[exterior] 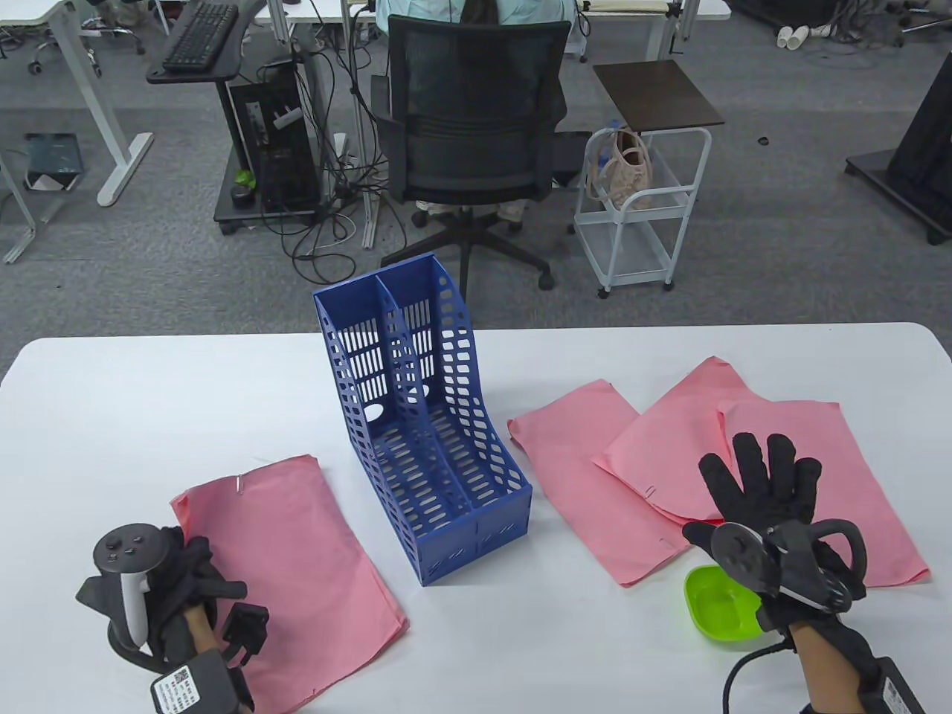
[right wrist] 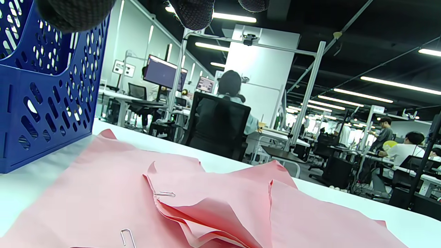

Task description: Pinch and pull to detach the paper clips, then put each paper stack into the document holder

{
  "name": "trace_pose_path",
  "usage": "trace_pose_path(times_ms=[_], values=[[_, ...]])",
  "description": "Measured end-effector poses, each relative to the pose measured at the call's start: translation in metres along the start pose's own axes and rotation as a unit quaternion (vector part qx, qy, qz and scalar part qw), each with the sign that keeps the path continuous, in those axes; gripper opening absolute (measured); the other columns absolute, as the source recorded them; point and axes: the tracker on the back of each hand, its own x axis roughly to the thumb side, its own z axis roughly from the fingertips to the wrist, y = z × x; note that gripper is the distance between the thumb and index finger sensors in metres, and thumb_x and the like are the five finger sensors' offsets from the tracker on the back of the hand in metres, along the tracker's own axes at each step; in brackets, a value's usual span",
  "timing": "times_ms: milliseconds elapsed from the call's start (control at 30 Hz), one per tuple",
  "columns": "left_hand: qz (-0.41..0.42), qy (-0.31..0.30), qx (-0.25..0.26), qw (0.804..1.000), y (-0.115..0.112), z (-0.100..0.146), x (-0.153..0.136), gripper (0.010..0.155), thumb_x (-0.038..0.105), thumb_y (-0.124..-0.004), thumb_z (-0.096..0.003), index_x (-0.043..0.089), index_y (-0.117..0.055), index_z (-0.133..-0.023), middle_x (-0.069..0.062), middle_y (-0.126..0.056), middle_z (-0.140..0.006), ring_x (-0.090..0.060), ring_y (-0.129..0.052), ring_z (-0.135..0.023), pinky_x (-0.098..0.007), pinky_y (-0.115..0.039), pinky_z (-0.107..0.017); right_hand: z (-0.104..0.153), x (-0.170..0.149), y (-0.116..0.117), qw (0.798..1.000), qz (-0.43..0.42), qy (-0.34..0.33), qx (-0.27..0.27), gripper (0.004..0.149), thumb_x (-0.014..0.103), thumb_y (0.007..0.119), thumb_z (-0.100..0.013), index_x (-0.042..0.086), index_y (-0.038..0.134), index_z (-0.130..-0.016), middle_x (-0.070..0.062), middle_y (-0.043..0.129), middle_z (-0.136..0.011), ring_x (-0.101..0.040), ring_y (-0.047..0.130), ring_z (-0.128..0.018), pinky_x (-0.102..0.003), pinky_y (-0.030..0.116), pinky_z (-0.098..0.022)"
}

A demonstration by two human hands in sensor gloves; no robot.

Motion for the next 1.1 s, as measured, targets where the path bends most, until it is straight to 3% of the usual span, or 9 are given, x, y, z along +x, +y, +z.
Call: trace_pose_path(times_ms=[100, 300, 600, 733, 900, 1100], values=[[-0.003, -0.043, 0.014, 0.999, 0.008, 0.01, 0.015, 0.041, 0.023, -0.066, -0.0558, 0.026, -0.058, -0.095, -0.008, -0.085, -0.089, -0.032, -0.096, -0.076, -0.056, -0.075, -0.065, -0.001, 0.003, 0.001, 1.0, 0.001, -0.005, 0.002, 0.083, 0.062, 0.055, -0.054, 0.016, 0.031, -0.119, -0.034, 0.015, -0.122, -0.065, 0.008, -0.103, -0.076, 0.019, -0.073], [-0.072, -0.122, 0.102, 0.985, 0.027, 0.043, 0.052, 0.041, 0.023, -0.067, -0.0545, 0.026, -0.059, -0.094, -0.006, -0.087, -0.084, -0.029, -0.097, -0.071, -0.054, -0.074, -0.066, -0.001, 0.006, 0.002, 1.0, 0.003, -0.012, 0.004, 0.083, 0.062, 0.055, -0.054, 0.016, 0.031, -0.119, -0.035, 0.015, -0.122, -0.065, 0.008, -0.103, -0.076, 0.019, -0.073], [-0.077, -0.275, 0.191, 0.939, 0.06, 0.123, 0.106, 0.041, 0.023, -0.068, -0.0545, 0.026, -0.061, -0.095, -0.006, -0.088, -0.083, -0.029, -0.098, -0.07, -0.054, -0.075, -0.066, 0.0, 0.007, 0.0, 1.0, -0.003, -0.017, -0.005, 0.083, 0.062, 0.055, -0.054, 0.016, 0.031, -0.119, -0.035, 0.015, -0.122, -0.065, 0.009, -0.103, -0.076, 0.019, -0.073], [-0.059, -0.332, 0.182, 0.924, 0.057, 0.148, 0.122, 0.041, 0.024, -0.068, -0.0548, 0.027, -0.062, -0.095, -0.005, -0.089, -0.083, -0.028, -0.099, -0.071, -0.053, -0.075, -0.067, 0.001, 0.006, -0.006, 1.0, -0.018, -0.015, -0.018, 0.083, 0.062, 0.055, -0.054, 0.017, 0.032, -0.119, -0.035, 0.016, -0.122, -0.065, 0.01, -0.103, -0.076, 0.02, -0.073], [-0.034, -0.4, 0.119, 0.908, 0.042, 0.177, 0.152, 0.041, 0.024, -0.067, -0.0561, 0.028, -0.06, -0.096, -0.004, -0.087, -0.086, -0.027, -0.097, -0.073, -0.052, -0.074, -0.07, 0.003, 0.01, -0.018, 0.998, -0.051, -0.02, -0.039, 0.083, 0.063, 0.054, -0.054, 0.016, 0.032, -0.12, -0.035, 0.017, -0.122, -0.065, 0.01, -0.104, -0.076, 0.021, -0.073], [-0.04, -0.466, 0.08, 0.88, -0.001, 0.211, 0.18, 0.041, 0.025, -0.067, -0.0564, 0.03, -0.06, -0.096, -0.002, -0.087, -0.087, -0.026, -0.097, -0.076, -0.051, -0.073, -0.071, 0.003, 0.025, -0.046, 0.981, -0.128, -0.048, -0.136, 0.082, 0.062, 0.044, -0.053, 0.015, 0.036, -0.119, -0.034, 0.024, -0.122, -0.063, 0.018, -0.105, -0.074, 0.027, -0.074]])
